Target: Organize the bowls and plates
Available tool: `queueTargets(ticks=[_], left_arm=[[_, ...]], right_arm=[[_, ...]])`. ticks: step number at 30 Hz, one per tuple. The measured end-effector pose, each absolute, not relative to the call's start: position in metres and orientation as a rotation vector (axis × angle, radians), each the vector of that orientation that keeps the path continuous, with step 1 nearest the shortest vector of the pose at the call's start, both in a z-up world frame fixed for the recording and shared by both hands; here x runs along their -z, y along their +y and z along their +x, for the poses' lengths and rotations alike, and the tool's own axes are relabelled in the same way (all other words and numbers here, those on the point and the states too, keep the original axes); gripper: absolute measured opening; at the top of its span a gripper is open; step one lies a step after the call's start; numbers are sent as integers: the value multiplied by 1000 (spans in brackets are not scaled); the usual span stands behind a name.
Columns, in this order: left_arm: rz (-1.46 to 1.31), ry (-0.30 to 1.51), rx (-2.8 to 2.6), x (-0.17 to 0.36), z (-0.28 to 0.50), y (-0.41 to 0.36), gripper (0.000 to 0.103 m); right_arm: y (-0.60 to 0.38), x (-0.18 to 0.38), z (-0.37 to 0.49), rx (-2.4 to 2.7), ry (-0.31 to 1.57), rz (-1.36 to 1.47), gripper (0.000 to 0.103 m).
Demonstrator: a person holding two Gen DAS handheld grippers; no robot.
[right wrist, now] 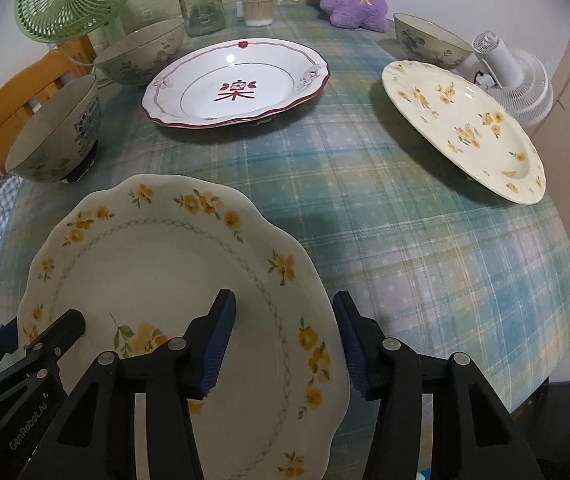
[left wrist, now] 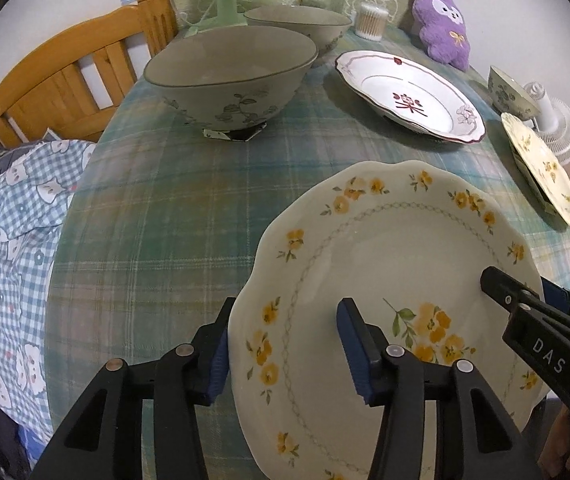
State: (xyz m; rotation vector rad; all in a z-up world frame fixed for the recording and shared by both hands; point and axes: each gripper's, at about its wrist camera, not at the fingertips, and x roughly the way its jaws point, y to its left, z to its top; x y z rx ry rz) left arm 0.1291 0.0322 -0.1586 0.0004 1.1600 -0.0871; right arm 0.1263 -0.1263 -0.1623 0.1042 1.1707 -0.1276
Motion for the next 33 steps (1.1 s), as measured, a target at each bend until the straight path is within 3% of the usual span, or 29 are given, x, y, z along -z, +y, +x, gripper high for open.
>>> queueTargets(ticks=[33], left_arm=[[-34,1190,36,161,162,-51,51]], right_arm=[[-218,159,165,96,1216,59,54]])
